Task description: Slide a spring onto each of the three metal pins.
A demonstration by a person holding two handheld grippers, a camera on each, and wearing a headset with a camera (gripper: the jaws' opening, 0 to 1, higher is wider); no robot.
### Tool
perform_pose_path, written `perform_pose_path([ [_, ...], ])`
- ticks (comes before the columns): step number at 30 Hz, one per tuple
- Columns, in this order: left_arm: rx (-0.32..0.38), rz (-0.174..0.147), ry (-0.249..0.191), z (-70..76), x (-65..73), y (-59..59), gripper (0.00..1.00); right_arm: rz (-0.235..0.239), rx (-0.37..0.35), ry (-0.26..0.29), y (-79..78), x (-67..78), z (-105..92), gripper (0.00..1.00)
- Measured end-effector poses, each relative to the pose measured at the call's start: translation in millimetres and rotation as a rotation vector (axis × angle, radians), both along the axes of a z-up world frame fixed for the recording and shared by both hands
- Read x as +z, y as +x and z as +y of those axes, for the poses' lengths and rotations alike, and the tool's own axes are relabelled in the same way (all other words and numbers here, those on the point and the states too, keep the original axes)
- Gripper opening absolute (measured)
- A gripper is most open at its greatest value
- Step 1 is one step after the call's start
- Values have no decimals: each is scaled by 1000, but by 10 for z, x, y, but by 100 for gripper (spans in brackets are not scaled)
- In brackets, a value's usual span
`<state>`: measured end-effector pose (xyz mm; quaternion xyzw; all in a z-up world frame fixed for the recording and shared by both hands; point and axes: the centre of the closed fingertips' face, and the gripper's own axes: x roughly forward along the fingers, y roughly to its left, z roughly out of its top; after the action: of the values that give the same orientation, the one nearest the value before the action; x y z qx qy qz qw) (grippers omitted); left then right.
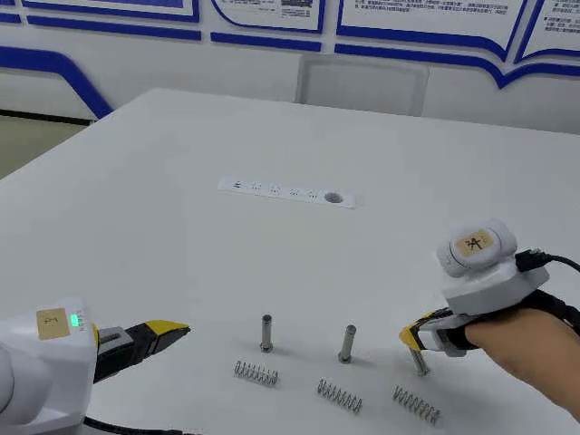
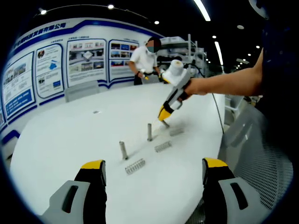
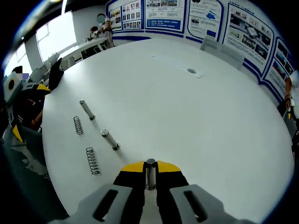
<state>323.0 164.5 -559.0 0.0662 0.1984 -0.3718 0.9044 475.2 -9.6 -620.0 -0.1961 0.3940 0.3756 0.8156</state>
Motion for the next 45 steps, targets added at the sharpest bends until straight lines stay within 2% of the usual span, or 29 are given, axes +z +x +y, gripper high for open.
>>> perform_pose_path([
  [14, -18, -3, 13, -24, 15, -13, 86, -35, -32, 42, -193, 53, -136, 9],
  [24, -25, -4, 10, -98, 20, -33, 86, -46, -18, 33, -246, 25, -162, 9],
  [34, -16, -6, 3, -96, 31, -38, 86, -63, -11, 40, -292, 82, -230, 11],
  [40, -21, -3, 1, -111, 12, -45, 86, -47, 8, 25, -428, 39, -281, 11],
  [45, -23, -4, -5, -115, 18, -46, 86, -15, 66, 19, -565, 3, -193, 11],
])
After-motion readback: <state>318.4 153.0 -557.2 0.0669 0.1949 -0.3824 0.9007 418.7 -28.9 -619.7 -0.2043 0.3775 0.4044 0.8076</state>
